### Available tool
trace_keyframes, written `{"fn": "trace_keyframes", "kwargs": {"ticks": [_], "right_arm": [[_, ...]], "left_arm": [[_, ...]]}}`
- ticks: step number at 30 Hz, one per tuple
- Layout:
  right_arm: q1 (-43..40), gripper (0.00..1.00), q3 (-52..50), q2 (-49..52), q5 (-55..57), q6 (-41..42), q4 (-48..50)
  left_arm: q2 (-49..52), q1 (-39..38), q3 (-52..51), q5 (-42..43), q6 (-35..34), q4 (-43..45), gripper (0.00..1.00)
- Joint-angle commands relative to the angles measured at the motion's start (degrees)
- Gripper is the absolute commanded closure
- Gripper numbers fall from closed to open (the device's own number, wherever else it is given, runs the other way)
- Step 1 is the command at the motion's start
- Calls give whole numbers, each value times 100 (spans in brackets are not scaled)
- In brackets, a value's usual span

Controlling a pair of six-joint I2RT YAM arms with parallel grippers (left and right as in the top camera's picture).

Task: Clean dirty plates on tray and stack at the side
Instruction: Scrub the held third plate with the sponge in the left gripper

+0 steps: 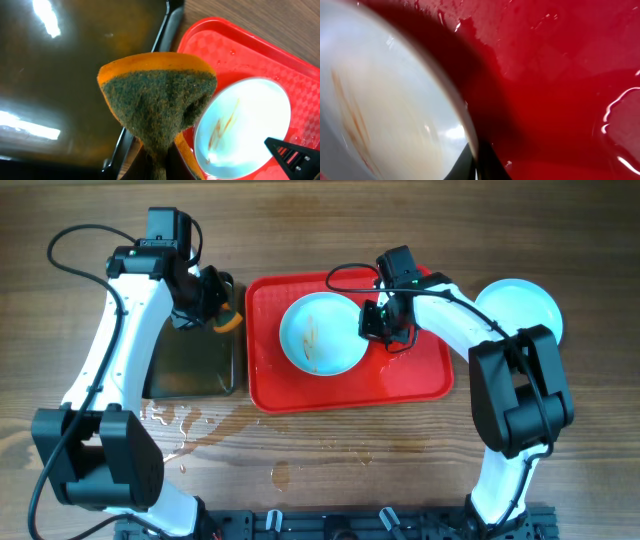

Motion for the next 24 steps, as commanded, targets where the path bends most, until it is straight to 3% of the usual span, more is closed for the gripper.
{"fn": "trace_keyframes", "kwargs": {"ticks": [1,7,13,24], "right_arm": [[13,95,-103,155,122,-55,13],[17,96,-103,177,-205,-358,52],[42,95,-103,177,-306,-422,81],[61,96,-103,177,-308,-435,90]], "left_arm": [[-2,-275,-192,-20,109,216,96],[2,-863,-737,319,173,1134,96],[168,-1561,-1193,503,1239,2282,96],[1233,-1672,-1193,573,1305,2385,96]]}}
